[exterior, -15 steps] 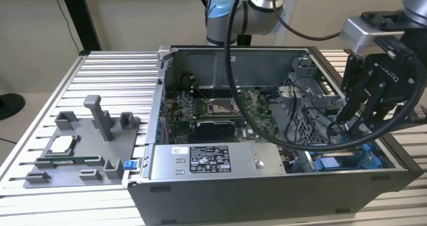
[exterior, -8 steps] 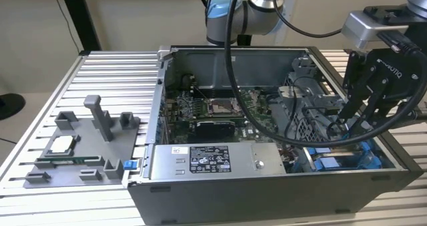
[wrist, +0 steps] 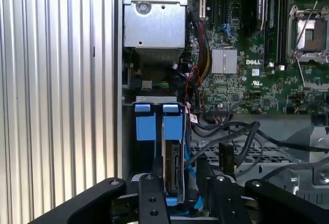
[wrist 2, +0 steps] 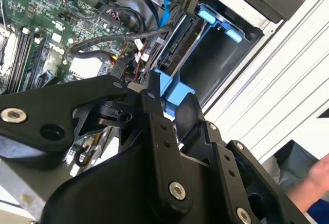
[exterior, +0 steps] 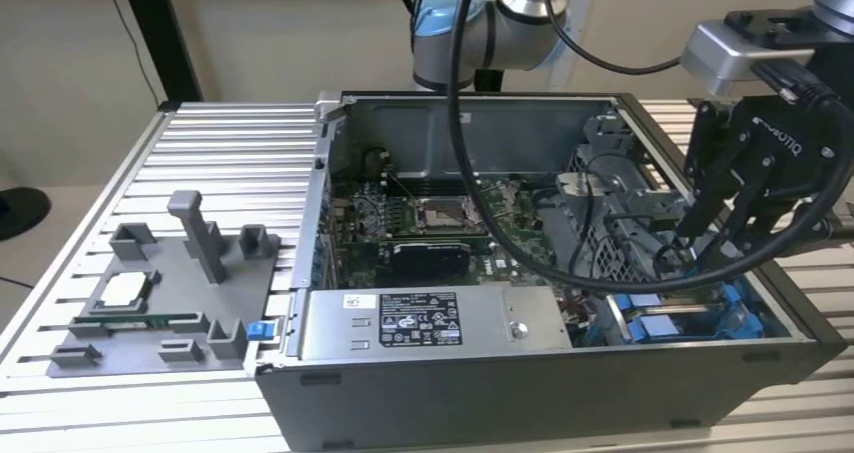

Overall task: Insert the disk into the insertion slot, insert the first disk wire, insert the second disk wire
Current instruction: 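Insert the disk into the insertion slot, then insert the first disk wire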

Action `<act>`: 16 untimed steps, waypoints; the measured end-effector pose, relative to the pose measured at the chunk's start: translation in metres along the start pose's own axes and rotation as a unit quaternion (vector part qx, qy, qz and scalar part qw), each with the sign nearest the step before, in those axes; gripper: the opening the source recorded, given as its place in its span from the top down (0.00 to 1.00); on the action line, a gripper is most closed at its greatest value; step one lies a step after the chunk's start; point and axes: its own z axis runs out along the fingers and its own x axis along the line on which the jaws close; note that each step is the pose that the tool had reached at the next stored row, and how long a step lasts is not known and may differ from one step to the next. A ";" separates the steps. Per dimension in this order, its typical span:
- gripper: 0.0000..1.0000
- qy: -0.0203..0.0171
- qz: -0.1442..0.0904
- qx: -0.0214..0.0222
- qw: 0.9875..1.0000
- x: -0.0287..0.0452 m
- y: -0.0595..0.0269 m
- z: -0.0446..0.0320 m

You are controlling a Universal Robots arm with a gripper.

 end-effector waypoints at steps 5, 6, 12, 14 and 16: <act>0.00 0.000 0.000 0.000 1.000 -0.0018 0.0013 -0.0069; 0.00 0.000 0.000 0.000 1.000 -0.0020 0.0017 -0.0087; 0.00 0.000 0.000 0.002 1.000 -0.0140 0.0094 -0.0089; 0.00 0.000 0.000 0.003 1.000 -0.0195 0.0112 -0.0086; 0.00 0.000 0.000 0.003 1.000 -0.0218 0.0112 -0.0082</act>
